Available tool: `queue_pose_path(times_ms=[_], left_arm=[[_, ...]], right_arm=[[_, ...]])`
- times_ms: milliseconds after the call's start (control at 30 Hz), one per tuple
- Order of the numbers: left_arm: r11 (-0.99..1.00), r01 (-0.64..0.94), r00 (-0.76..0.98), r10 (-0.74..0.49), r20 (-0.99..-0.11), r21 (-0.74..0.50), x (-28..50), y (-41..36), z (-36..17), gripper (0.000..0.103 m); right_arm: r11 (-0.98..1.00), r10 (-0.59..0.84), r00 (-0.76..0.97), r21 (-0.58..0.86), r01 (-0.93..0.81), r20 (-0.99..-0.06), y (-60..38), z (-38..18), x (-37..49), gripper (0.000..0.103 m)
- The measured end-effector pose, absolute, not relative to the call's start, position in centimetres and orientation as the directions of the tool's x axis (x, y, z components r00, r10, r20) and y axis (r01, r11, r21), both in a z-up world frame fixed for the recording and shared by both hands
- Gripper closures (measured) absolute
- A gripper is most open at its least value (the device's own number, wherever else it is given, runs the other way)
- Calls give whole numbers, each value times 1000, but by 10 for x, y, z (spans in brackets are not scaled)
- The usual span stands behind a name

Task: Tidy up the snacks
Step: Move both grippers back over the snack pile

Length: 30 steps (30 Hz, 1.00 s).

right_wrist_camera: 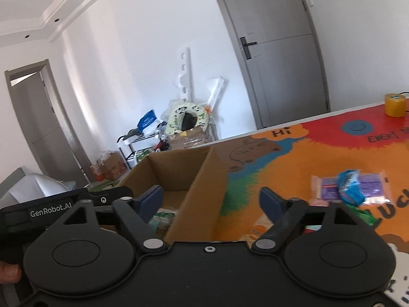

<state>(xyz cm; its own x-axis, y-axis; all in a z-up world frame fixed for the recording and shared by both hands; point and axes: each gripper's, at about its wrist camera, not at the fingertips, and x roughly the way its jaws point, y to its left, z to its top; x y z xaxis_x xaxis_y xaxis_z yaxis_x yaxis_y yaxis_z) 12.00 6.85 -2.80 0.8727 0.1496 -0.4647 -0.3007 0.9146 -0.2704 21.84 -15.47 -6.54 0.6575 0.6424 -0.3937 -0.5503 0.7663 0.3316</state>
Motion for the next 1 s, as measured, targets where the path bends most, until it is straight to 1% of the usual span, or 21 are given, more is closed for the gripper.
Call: queue_pose_path(times_ms=[67,400,600,767,1000], left_arm=[[919,-293,874,146,-463,-264,121,61,-27,14],[944,-242,893,125,-432,-226,125,24,-24,14],[951,-216,897,103,-430,-222,131,5,-23,14],[964,-180,900,82,-429,-194,136,-15,-25,14],[976,-128,893,37,-448,-174,151,-35,-34,14]], right_arm=[[782,623,677,330,-529,-392,-163,-65,219,0],[844,533,739,318,-431,-413,-210,-73,218,0],[856,511,761,319,-407,-400,-236,-73,217,0],[849,517,764,341,-403,-386,-253,-77,219,0],[880,450,790,360,-311,-418,-277,-91,229,0]])
